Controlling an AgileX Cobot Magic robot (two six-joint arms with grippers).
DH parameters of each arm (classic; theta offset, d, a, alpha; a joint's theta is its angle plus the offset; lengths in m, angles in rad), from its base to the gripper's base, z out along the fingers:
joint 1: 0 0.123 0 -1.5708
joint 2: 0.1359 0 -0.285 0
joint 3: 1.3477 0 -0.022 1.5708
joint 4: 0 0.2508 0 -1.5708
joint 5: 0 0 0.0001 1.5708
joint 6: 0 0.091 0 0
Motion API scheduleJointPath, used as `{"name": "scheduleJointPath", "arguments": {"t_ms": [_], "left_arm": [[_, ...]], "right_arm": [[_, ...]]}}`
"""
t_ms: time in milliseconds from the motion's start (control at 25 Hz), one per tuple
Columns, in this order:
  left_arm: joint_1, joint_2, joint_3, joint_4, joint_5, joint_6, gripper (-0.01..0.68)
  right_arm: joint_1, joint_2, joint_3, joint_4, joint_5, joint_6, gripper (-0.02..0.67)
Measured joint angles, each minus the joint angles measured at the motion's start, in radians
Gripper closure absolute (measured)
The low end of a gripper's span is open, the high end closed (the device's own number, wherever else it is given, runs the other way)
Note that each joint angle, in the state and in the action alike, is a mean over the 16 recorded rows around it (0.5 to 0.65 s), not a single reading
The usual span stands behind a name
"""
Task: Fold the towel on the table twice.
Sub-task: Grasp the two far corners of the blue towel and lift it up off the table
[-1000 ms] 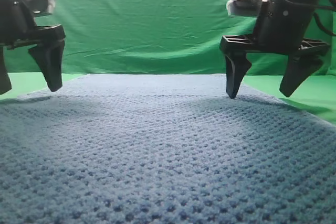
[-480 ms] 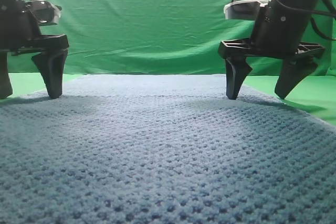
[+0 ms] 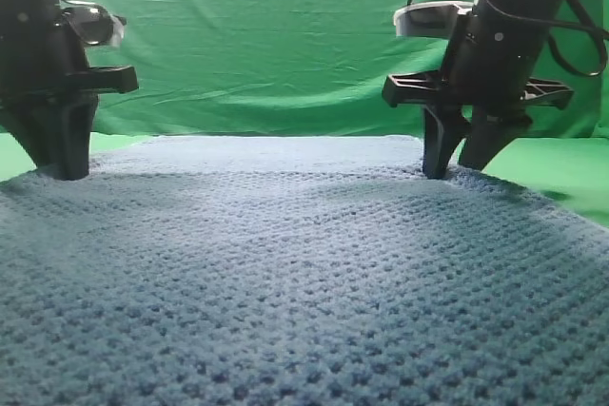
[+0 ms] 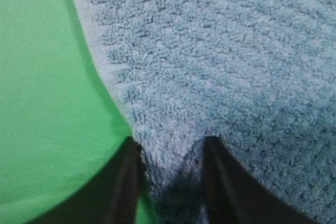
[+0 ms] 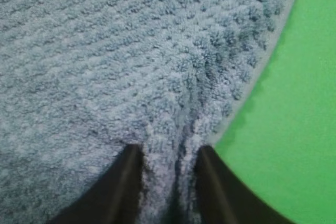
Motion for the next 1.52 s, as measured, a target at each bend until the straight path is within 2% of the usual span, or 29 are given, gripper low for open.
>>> {"name": "scheduleJointPath", "arguments": {"t_ms": [240,400,600,800,1280,1520], "left_arm": [[0.011,0.009,-0.014,-0.072,0.017,0.001,0.617],[0.02,0.002,-0.025,-0.11,0.032,0.002,0.666],[0.031,-0.044,-0.062,-0.132,0.06,0.002,0.673],[0.035,-0.128,-0.143,-0.139,0.082,0.002,0.673],[0.035,-0.294,-0.46,-0.127,0.024,0.004,0.673],[0.035,-0.306,-0.502,-0.105,-0.031,0.004,0.673]], "right_arm": [[0.006,0.001,-0.005,0.011,0.006,0.002,0.564],[0.007,-0.016,-0.004,0.013,0.018,0.003,0.638],[0.007,-0.055,-0.035,0.007,0.065,0.004,0.649],[0.005,-0.095,-0.15,-0.005,0.153,0.004,0.649],[-0.002,-0.108,-0.722,-0.07,0.327,-0.007,0.649],[-0.006,-0.076,-0.898,-0.1,0.392,-0.025,0.649]]}}
